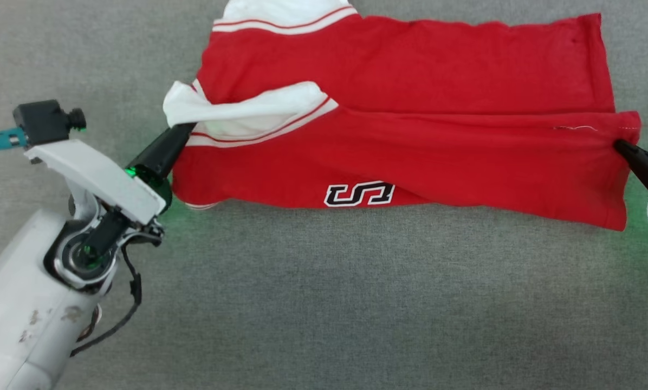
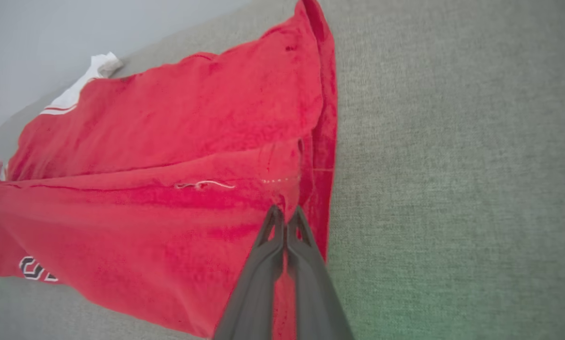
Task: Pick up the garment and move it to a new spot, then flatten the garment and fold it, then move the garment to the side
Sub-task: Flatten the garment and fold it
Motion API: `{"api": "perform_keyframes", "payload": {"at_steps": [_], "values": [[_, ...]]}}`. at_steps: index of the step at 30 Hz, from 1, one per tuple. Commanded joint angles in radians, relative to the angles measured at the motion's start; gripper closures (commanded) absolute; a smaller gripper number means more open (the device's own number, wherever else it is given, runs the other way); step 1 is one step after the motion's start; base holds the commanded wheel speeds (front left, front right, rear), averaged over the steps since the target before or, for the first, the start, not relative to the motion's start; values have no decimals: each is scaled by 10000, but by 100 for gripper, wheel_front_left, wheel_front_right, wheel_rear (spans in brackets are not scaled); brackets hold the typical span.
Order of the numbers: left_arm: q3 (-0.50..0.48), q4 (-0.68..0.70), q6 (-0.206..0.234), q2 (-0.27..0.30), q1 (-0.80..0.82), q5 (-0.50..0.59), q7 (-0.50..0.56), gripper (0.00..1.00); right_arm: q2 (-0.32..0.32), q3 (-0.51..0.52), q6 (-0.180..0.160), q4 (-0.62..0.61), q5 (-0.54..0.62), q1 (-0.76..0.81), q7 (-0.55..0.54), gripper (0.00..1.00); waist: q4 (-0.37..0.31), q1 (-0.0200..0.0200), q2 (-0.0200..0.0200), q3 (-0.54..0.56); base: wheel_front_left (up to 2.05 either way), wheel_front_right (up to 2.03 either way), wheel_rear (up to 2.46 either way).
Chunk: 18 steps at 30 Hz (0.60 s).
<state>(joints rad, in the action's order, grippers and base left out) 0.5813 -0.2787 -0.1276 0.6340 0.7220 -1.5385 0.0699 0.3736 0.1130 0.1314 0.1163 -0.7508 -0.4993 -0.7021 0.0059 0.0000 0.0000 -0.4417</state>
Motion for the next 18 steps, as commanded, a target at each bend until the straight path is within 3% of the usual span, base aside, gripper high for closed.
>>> {"api": "perform_keyframes", "payload": {"at_steps": [1, 8, 9, 10, 11, 12, 13, 18], "values": [[13, -174, -34, -97, 199, 52, -36, 100, 71, -85, -17, 87, -74, -104, 126, 100, -94, 0, 0, -256, 0, 0, 0], [776, -1482, -34, -290, 643, 654, 279, 100, 261, -870, -17, 948, -165, -530, 936, 100, -199, 0, 0, -480, 0, 0, 0], [920, -1651, -33, -231, 697, 860, 262, 88, 271, -994, -17, 1037, -171, -631, 1109, 100, -215, 0, 0, -475, 0, 0, 0], [1046, -1810, -19, -158, 774, 1078, 184, 56, 292, -1113, -17, 1125, -160, -710, 1292, 100, -226, 0, 0, -455, 0, 0, 0], [1164, -1932, -8, -105, 816, 1195, 155, 4, 328, -1228, -17, 1217, -124, -776, 1479, 73, -232, 0, 0, -419, 0, 0, 0], [1261, -1967, -7, -79, 863, 1228, 204, 0, 381, -1341, -17, 1289, -96, -836, 1688, 40, -224, 0, 0, -359, 0, 0, 0], [1348, -1960, -4, 14, 944, 1323, 235, 0, 437, -1434, -17, 1350, -95, -865, 1877, 0, -212, 0, 0, -285, 0, 0, 0], [1938, -1457, -13, 941, 1436, 2081, 475, 0, 816, -1659, -17, 1442, -362, -802, 2664, 0, -136, 0, 0, 141, 0, 0, 0]]}}
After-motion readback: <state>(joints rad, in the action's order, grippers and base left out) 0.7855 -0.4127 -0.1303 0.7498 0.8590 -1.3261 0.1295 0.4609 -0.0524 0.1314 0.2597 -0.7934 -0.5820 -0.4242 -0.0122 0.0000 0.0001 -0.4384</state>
